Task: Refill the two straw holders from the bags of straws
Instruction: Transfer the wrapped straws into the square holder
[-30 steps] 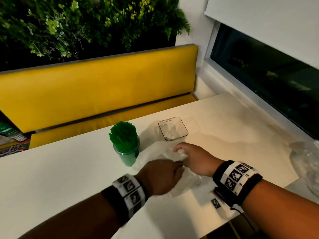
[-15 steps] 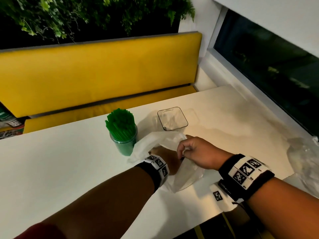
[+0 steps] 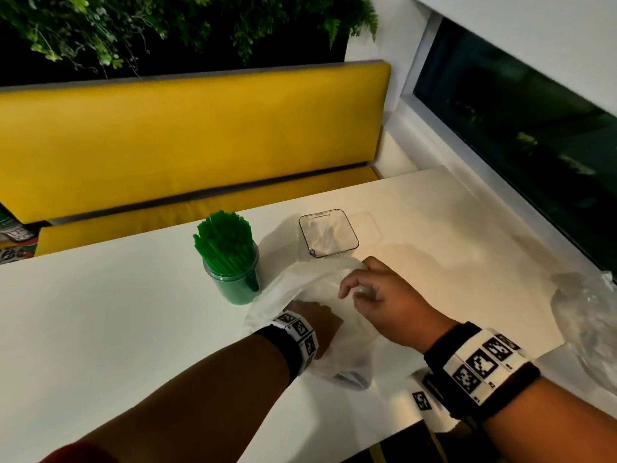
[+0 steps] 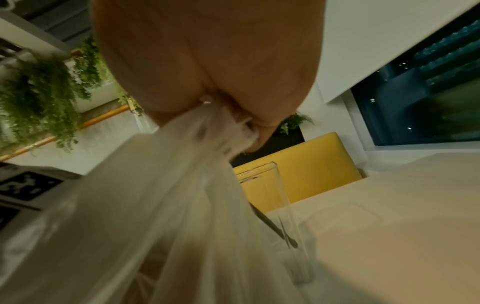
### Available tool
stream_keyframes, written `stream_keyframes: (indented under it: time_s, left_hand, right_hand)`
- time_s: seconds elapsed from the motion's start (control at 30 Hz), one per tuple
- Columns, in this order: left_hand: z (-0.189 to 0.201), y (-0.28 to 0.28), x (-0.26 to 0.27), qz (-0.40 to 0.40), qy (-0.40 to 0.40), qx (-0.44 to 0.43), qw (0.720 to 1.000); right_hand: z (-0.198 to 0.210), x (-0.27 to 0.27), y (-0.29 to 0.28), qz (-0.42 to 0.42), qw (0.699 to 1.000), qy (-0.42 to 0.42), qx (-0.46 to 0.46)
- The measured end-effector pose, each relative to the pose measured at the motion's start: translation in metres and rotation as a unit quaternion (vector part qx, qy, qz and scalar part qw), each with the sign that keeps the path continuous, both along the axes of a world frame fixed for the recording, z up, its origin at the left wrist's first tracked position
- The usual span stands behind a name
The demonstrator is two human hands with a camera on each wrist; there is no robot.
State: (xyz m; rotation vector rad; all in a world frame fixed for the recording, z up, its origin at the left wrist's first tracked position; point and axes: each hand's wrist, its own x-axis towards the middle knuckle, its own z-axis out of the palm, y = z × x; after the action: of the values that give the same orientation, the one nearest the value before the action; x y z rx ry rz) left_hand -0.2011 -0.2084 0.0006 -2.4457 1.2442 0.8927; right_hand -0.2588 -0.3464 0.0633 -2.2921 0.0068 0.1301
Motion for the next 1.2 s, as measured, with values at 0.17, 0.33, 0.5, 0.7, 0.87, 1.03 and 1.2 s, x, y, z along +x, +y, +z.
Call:
stream_keyframes:
  time_s: [0.17, 0.33, 0.5, 0.7, 0.87, 1.03, 1.2]
  left_hand:
    - [-0.003, 0.002, 0.002, 0.088, 0.057, -0.152, 0.983]
    - [0.008, 0.001, 0.005, 0.221, 0.144, -0.326, 0.908]
    - [0.029, 0.002, 0.000, 0.183, 0.083, -0.232, 0.952]
    - [0.042, 0.021, -0.002, 0.201, 0.175, -0.363, 0.893]
    - [0.116, 0.028, 0.000, 0.259, 0.313, -0.584, 0.703]
    - [0.189, 0.021, 0.063, 0.294, 0.175, -0.843, 0.414]
    - [0.110, -0.025, 0.109, 0.463, 0.139, -0.724, 0.492]
  right_hand:
    - [-0.010, -0.011, -0.002, -0.009, 0.978, 0.026, -0.208]
    - [-0.024, -0.007, -0.011, -0.059, 0.989, 0.053, -0.125]
    - [-0.015, 0.001, 0.000, -0.026, 0.999, 0.024, -0.008]
    - [-0.030, 0.002, -0.028, -0.092, 0.994, 0.024, -0.048]
    - [-0.040, -0.007, -0.020, -0.069, 0.991, 0.001, -0.114]
    - [-0.040, -0.008, -0.012, -0.026, 0.988, 0.052, -0.143]
    - [-0.034, -0.008, -0.010, -0.029, 0.987, 0.091, -0.132]
